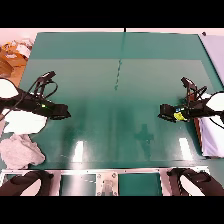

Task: Fold the shirts.

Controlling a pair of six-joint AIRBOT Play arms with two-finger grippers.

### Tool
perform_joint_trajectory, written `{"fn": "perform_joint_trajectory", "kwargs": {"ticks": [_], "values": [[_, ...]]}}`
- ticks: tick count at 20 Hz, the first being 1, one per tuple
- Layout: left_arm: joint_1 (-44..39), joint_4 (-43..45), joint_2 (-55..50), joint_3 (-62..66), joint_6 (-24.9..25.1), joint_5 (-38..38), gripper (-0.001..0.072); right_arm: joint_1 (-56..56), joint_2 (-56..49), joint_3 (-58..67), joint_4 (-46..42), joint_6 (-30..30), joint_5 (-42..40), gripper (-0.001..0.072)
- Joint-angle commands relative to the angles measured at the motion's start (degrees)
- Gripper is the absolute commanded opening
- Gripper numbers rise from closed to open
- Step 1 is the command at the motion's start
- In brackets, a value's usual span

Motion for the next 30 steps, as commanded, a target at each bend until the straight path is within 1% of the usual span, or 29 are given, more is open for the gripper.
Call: {"fn": "perform_joint_trajectory", "kwargs": {"ticks": [1, 14, 16, 18, 21, 24, 25, 26, 27, 28, 29, 30], "values": [[0.0, 0.0, 0.0, 0.0, 0.0, 0.0, 0.0023, 0.0, 0.0, 0.0, 0.0, 0.0, 0.0, 0.0012], [0.0, -0.2, 0.0, 0.0, 0.0, 0.6, 0.0023, 0.0, 0.0, 0.0, 0.0, 0.0, 0.0, 0.0012], [0.0, -0.8, 0.0, 0.0, 0.0, 5.9, 0.0023, 0.0, 0.0, 0.0, 0.0, 0.0, -1.1, 0.0012], [0.0, -0.7, 0.0, 0.0, 0.0, 10.6, 0.0024, 0.0, 0.0, 0.0, 0.0, 0.0, -5.4, 0.0012], [0.0, -2.7, 0.0, 0.0, 0.1, 16.1, 0.0024, 0.0, 0.0, -0.2, 0.0, 0.0, -6.5, 0.0012], [0.0, -3.5, 0.0, 0.0, 0.0, 18.0, 0.0024, 0.0, 0.0, -0.2, 0.0, 0.0, -7.9, 0.0012], [0.0, 0.0, 0.0, 0.0, 0.0, 18.1, 0.0029, 0.0, 0.0, -0.2, 0.0, 0.0, -7.9, 0.0012], [0.0, 6.2, -0.1, 0.0, 0.0, 18.7, 0.0295, 0.0, 0.0, -0.3, 0.0, 0.0, -8.1, 0.0012], [0.2, 15.3, -0.1, 0.0, -1.3, 19.9, 0.0656, 0.0, 0.0, -0.4, 0.0, 0.0, -8.7, 0.0012], [1.2, 24.2, -0.1, 0.0, -5.1, 21.0, 0.0704, 0.0, 0.0, -0.4, 0.0, 0.0, -9.5, 0.0012], [3.2, 33.3, -0.4, 0.0, -8.3, 21.7, 0.0705, 0.0, 0.0, -0.4, 0.0, 0.0, -10.4, 0.0012], [6.0, 38.8, -0.7, 0.0, -11.0, 22.0, 0.0705, 0.0, 0.0, -0.4, 0.0, 0.0, -11.2, 0.0012]]}}
